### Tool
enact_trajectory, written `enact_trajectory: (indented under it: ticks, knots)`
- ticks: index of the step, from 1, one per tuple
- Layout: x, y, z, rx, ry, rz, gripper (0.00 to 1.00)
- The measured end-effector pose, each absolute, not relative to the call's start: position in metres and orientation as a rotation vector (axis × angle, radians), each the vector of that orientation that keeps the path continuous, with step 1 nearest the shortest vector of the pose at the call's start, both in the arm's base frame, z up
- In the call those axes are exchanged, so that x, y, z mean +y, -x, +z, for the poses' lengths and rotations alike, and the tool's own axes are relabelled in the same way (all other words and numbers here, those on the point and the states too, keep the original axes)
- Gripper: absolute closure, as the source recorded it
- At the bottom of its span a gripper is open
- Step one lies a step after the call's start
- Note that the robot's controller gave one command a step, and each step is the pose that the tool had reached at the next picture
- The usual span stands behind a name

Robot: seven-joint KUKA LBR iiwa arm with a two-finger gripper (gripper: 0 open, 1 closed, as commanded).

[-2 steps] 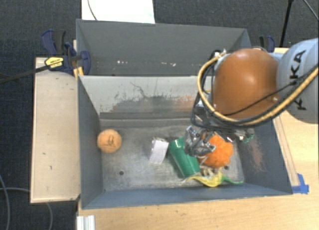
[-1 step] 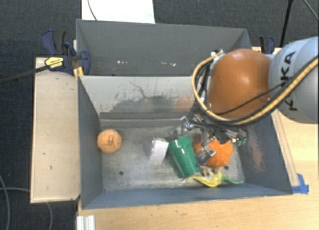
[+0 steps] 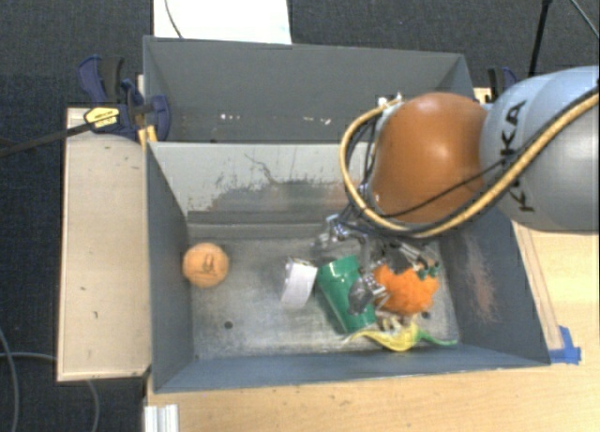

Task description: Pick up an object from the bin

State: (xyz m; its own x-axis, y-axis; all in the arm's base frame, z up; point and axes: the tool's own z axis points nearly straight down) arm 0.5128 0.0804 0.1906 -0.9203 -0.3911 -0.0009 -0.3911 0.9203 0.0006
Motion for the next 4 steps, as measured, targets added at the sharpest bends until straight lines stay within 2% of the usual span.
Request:
enact_trajectory:
  ticks: [1, 2, 3, 4]
  knots:
    - [0.081, -0.521, 0.23, 3.055, 0.751, 0.003, 0.0]
    - [0.087, -0.526, 0.225, 2.924, 1.093, -0.007, 0.0]
    - [0.085, -0.534, 0.125, 2.624, 1.724, 0.002, 1.0]
    - [0.085, -0.534, 0.125, 2.625, 1.722, 0.002, 1.0]
